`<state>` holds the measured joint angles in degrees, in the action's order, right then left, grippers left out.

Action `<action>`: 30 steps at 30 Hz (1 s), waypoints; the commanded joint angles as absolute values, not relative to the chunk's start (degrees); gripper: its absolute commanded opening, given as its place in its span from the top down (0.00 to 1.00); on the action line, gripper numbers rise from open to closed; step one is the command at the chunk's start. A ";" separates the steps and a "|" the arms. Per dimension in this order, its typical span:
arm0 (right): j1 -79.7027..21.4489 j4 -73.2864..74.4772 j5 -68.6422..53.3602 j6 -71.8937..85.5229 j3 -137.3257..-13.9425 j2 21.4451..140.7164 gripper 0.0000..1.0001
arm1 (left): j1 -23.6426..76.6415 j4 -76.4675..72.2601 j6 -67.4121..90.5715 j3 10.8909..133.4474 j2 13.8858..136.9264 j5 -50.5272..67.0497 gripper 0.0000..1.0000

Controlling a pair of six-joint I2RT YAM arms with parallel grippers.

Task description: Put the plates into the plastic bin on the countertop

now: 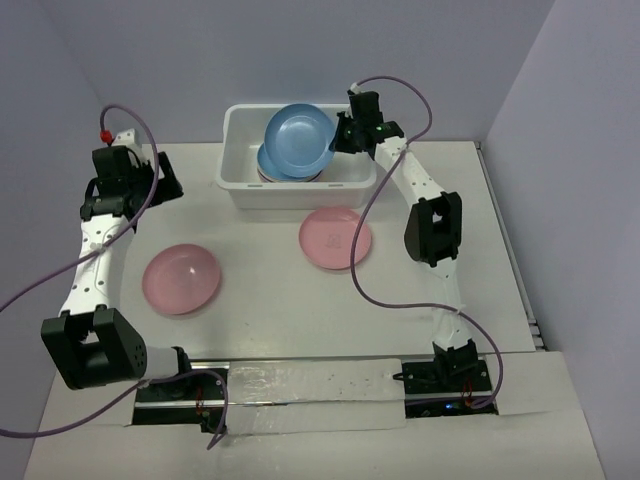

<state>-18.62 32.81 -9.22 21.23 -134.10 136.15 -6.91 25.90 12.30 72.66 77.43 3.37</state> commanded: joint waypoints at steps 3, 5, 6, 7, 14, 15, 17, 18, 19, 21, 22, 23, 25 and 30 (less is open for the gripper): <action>-18.29 23.35 -9.90 24.21 -139.04 137.85 1.00 | -10.97 28.58 8.81 67.97 69.88 6.62 0.01; -18.51 22.78 -12.17 24.76 -139.14 138.69 0.81 | -13.32 29.07 9.25 65.85 70.10 8.24 0.01; -18.64 22.49 -13.14 24.98 -139.22 139.15 0.67 | -14.86 29.38 9.46 65.12 70.25 9.50 0.01; -18.71 22.29 -13.85 25.24 -139.22 139.42 0.56 | -16.33 29.76 9.21 64.83 70.53 10.92 0.01; -18.94 22.46 -17.45 25.53 -139.44 135.35 0.01 | -27.60 34.02 -1.78 64.42 76.20 20.49 0.01; -18.90 22.79 -17.87 25.36 -139.09 133.98 0.00 | -29.10 35.26 -5.48 64.48 77.54 22.13 0.02; -18.89 22.77 -18.50 24.65 -137.11 130.99 0.00 | -31.75 37.04 -10.17 64.51 79.47 25.04 0.02; -18.74 22.76 -19.42 23.65 -135.19 127.76 0.00 | -32.37 38.13 -13.79 64.59 81.69 25.13 0.03; -18.72 22.76 -19.75 23.00 -133.81 125.86 0.00 | -32.99 39.10 -16.53 64.76 83.10 25.37 0.04; -18.63 23.45 -20.56 20.37 -130.42 118.90 0.00 | -34.65 40.62 -21.83 65.12 87.65 26.66 0.06; -18.63 23.76 -20.65 19.23 -128.84 117.87 0.00 | -34.84 40.98 -23.61 65.29 88.66 26.72 0.07; -18.63 24.28 -20.77 17.48 -126.12 115.35 0.00 | -35.00 41.28 -25.95 65.43 89.92 26.87 0.07; -18.42 25.38 -21.02 13.42 -120.48 109.71 0.00 | -35.07 41.85 -30.04 65.72 91.95 28.01 0.08; -15.52 30.33 -23.40 7.75 -104.96 97.64 0.00 | -35.07 45.00 -36.92 67.84 99.53 31.85 0.11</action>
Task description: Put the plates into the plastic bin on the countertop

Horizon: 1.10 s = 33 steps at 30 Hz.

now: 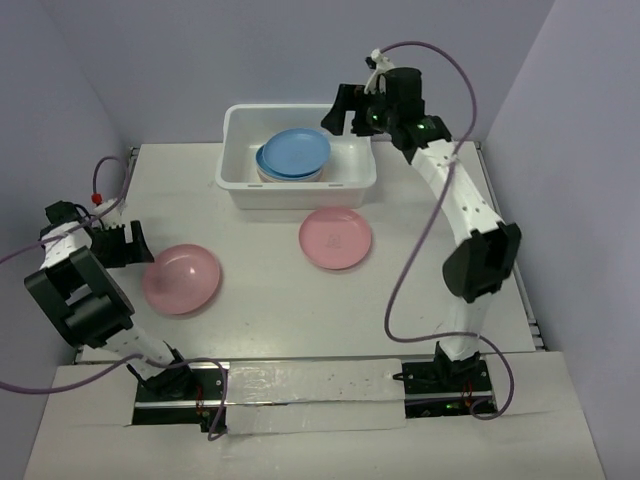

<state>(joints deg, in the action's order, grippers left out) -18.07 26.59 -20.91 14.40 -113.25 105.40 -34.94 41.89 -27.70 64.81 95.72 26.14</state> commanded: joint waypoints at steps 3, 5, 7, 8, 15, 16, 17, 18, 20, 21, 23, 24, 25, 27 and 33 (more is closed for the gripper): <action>-12.40 31.11 -23.80 6.23 -95.85 92.79 0.00 | -34.65 43.77 -37.09 67.82 102.52 31.59 0.16; -9.25 31.24 -23.59 5.83 -90.97 88.72 0.00 | -34.06 41.70 -36.20 67.37 105.04 30.69 0.19; -6.93 31.36 -23.43 5.59 -85.79 86.10 0.00 | -33.30 39.20 -35.27 66.19 106.42 29.45 0.25; -5.86 31.38 -23.06 5.54 -84.75 85.16 0.00 | -32.92 38.68 -35.07 65.65 106.72 28.92 0.26; -1.61 31.32 -16.76 7.07 -71.00 78.29 0.00 | -30.60 37.34 -33.89 62.94 104.12 28.82 0.73; -1.58 31.23 -16.02 7.78 -69.63 77.80 0.00 | -30.59 37.95 -33.84 63.06 103.51 29.17 0.78; -1.52 31.14 -15.44 8.00 -68.50 77.57 0.00 | -30.65 38.65 -33.84 63.30 102.85 29.65 0.82; -1.30 31.08 -15.14 8.66 -66.85 77.48 0.00 | -30.63 39.46 -33.68 63.75 102.04 30.26 0.89; -1.03 31.00 -14.97 9.96 -64.98 77.46 0.00 | -30.59 41.07 -33.47 64.85 100.15 31.37 0.96; -0.72 30.69 -15.34 10.39 -63.28 77.83 0.00 | -30.59 42.48 -33.29 65.77 98.43 32.41 0.99; -0.44 30.22 -15.74 11.27 -61.36 78.47 0.00 | -30.59 45.19 -33.04 67.81 96.57 34.45 1.00; -0.44 29.78 -15.89 11.82 -60.64 79.07 0.00 | -30.59 46.81 -32.87 69.20 95.21 35.64 1.00; -0.44 29.51 -16.00 12.13 -60.24 79.28 0.00 | -30.59 48.09 -32.76 70.40 94.84 36.53 1.00; -0.44 28.87 -16.20 12.88 -59.23 80.17 0.00 | -30.49 51.87 -31.97 74.79 93.45 39.31 1.00; -0.44 25.73 -15.59 16.56 -57.13 83.10 0.00 | -26.21 55.49 -23.20 90.73 90.70 44.80 1.00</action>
<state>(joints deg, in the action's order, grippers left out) -0.75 30.51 -16.56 13.17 -58.15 81.66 -29.80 52.39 -30.25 79.48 94.84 36.47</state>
